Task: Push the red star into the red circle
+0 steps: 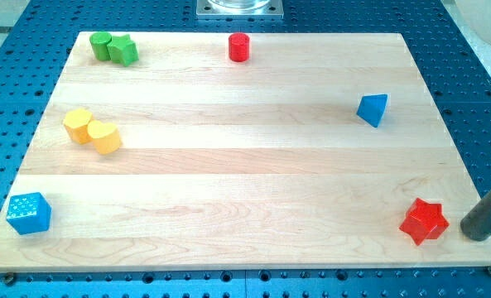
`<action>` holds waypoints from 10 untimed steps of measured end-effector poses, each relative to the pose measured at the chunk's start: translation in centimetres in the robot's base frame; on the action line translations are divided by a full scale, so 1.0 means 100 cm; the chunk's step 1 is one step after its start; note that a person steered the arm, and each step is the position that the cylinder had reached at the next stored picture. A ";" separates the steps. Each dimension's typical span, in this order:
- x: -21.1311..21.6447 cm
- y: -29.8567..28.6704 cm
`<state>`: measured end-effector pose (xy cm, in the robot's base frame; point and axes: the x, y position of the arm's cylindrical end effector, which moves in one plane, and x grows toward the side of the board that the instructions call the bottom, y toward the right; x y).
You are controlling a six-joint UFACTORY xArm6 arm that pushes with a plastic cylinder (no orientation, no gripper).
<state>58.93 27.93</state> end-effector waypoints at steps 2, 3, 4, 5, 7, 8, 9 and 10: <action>-0.031 -0.074; -0.041 -0.081; -0.013 -0.002; 0.025 -0.091; -0.098 -0.224; -0.097 -0.213; -0.082 -0.205; -0.070 -0.206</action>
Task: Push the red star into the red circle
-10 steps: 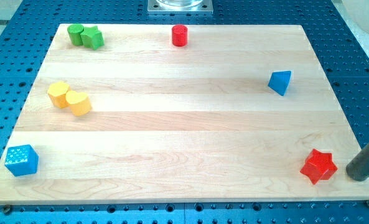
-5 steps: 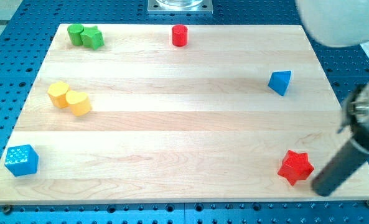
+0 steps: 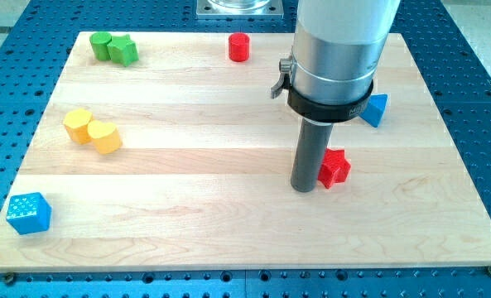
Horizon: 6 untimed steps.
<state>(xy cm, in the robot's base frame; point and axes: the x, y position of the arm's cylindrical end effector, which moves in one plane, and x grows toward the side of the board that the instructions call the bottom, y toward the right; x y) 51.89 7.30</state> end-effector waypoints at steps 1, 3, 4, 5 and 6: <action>-0.045 -0.045; 0.039 0.003; 0.054 0.076; -0.023 0.039; -0.043 0.036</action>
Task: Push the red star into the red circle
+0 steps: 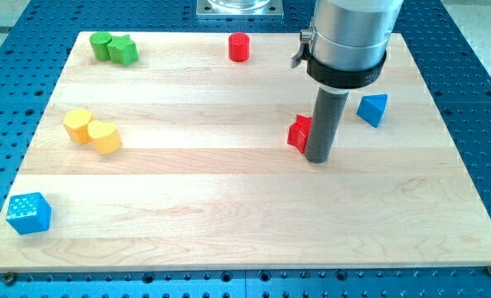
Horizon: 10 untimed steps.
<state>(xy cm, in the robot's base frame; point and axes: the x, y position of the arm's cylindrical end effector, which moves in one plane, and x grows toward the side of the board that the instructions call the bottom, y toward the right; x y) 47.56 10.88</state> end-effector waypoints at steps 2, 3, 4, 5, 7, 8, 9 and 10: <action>-0.100 -0.107; -0.119 -0.132; -0.125 -0.194; -0.154 -0.151; -0.151 -0.082; -0.158 -0.056; -0.198 -0.102; -0.176 -0.122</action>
